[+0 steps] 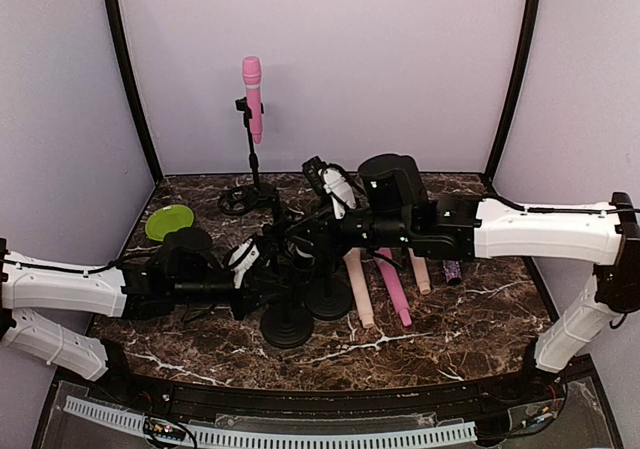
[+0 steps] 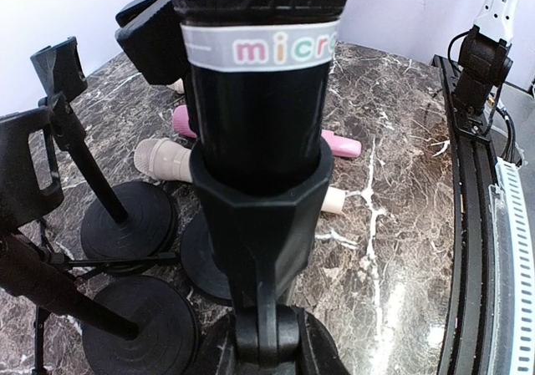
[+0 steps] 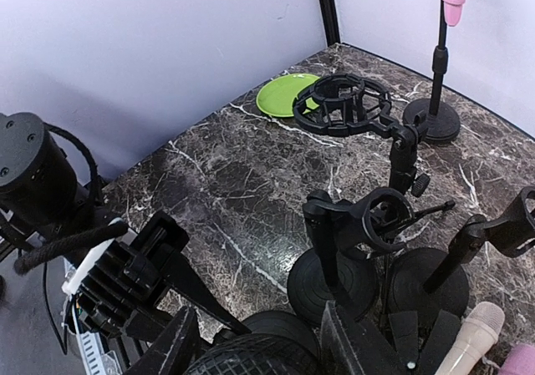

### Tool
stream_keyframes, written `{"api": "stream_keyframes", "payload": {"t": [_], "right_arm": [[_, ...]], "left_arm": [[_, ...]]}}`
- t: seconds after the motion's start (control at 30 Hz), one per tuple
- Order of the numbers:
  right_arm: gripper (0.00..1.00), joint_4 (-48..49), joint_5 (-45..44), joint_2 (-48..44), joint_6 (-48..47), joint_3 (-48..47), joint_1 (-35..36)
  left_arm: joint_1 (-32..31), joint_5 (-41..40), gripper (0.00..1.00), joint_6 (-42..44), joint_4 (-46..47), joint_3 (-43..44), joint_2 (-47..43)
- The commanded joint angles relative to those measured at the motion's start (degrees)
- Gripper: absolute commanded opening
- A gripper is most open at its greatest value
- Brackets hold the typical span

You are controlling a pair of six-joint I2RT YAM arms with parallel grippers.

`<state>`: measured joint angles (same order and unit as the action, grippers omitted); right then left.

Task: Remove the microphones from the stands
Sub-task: Remove the microphone from the microphone stand.

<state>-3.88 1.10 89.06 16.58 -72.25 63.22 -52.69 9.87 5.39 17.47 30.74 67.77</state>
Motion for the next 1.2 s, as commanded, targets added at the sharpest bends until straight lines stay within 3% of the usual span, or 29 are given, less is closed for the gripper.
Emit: {"api": "stream_keyframes", "payload": {"t": [0.0, 0.37, 1.17], "right_arm": [[0.15, 18.4, 6.8, -6.6, -2.0, 0.7, -0.6], [0.15, 18.6, 6.3, -7.3, -2.4, 1.2, -0.6], [0.16, 8.2, -12.0, -4.6, 1.6, -6.9, -0.7]], "left_arm": [[0.5, -3.8, 0.0, 1.7, -5.9, -0.9, 1.2], [0.6, -4.0, 0.0, 1.7, -5.9, -1.0, 1.3], [0.4, -4.6, 0.0, 1.8, -6.0, -0.9, 2.3]]}}
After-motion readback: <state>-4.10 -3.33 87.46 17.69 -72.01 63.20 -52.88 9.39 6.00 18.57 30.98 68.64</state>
